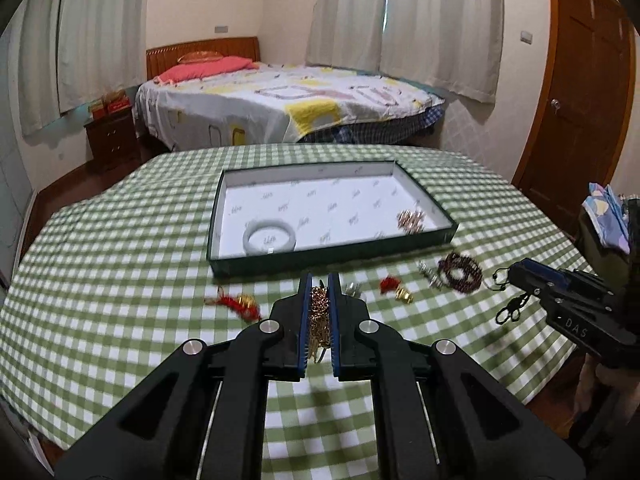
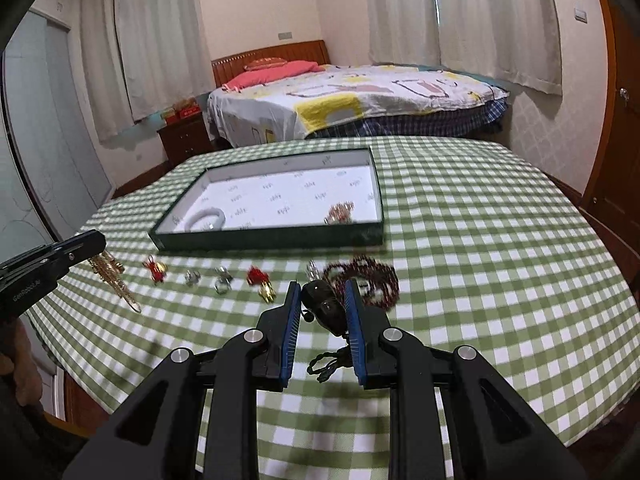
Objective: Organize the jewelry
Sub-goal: 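Carry the gold chain with the left tool while the right carries the pendant into the box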
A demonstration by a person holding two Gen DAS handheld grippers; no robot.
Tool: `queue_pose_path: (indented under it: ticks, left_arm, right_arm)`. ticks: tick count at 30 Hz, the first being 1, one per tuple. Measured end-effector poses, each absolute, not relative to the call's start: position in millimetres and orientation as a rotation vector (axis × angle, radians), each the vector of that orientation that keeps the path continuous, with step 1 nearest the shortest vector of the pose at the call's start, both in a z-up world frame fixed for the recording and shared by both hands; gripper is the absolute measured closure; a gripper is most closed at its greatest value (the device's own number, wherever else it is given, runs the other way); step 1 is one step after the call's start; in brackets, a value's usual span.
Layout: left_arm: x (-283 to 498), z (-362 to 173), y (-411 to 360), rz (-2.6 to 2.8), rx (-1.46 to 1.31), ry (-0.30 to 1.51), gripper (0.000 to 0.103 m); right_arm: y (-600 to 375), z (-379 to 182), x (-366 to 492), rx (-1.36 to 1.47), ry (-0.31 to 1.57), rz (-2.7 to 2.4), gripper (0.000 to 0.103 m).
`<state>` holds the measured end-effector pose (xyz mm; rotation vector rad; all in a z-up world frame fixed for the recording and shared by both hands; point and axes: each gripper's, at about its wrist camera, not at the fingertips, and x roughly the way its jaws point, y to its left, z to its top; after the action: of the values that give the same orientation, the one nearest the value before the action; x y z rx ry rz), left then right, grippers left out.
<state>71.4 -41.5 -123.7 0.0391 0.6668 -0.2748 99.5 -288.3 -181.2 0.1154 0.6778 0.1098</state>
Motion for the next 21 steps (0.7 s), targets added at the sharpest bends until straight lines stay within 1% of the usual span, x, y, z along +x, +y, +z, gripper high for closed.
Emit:
queue_pose_path:
  ticks: [11,21]
  left_arm:
    - [103.5,-88.1,-62.0,-0.321,0.070,0.556,0.094]
    - [161.7,-72.0,-78.2,-0.327,0.041,0.506,0.094]
  right_arm:
    - [-270.5,-140.7,133.8,0.063,0.576,0.143,0.080]
    - [-254.2,-107.6,190.1,0.049,0.491,0.176,0.080]
